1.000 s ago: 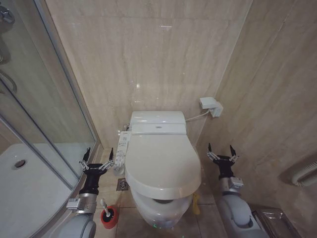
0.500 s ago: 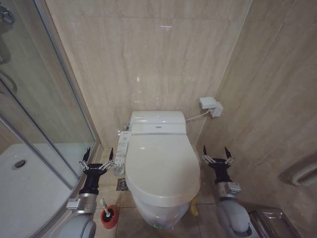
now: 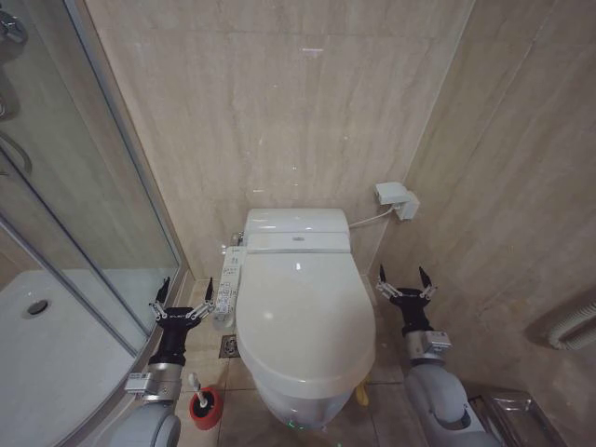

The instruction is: Open the toilet lid, clean the toilet bowl with a toilet brush, close the toilet lid, and flush.

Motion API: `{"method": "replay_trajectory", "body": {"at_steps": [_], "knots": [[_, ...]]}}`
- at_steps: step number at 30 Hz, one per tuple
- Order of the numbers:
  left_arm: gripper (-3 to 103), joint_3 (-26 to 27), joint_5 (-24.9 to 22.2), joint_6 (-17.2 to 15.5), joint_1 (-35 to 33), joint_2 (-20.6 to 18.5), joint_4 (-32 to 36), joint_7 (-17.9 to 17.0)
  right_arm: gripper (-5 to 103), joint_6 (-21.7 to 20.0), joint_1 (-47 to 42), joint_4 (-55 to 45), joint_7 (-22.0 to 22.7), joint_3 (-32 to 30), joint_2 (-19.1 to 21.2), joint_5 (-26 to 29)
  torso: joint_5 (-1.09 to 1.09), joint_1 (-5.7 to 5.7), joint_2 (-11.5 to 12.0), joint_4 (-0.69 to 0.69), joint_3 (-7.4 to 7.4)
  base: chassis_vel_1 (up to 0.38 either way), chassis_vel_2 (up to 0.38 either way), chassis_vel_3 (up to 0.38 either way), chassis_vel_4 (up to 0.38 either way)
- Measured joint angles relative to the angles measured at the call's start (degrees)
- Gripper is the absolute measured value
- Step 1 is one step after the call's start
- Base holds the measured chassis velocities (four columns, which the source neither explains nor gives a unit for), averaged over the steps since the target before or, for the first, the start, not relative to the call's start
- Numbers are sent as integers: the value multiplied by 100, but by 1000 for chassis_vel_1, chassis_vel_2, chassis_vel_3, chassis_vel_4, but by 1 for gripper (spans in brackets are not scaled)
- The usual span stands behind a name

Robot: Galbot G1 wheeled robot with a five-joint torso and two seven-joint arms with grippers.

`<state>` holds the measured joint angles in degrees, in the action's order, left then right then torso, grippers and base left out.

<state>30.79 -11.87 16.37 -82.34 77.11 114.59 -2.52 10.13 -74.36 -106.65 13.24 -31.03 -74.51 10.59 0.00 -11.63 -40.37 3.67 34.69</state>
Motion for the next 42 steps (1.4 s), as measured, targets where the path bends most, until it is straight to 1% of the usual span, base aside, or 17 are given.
{"method": "replay_trajectory", "body": {"at_steps": [30,42], "knots": [[100,0,0,0,0,0,0,0,100,-30,40,21,15,7,10,10,0,1,0,0,0,0,0,0,0],[100,0,0,0,5,0,0,0,100,-29,41,21,21,6,10,10,0,-5,1,-1,2,-149,140,141,-141]]}}
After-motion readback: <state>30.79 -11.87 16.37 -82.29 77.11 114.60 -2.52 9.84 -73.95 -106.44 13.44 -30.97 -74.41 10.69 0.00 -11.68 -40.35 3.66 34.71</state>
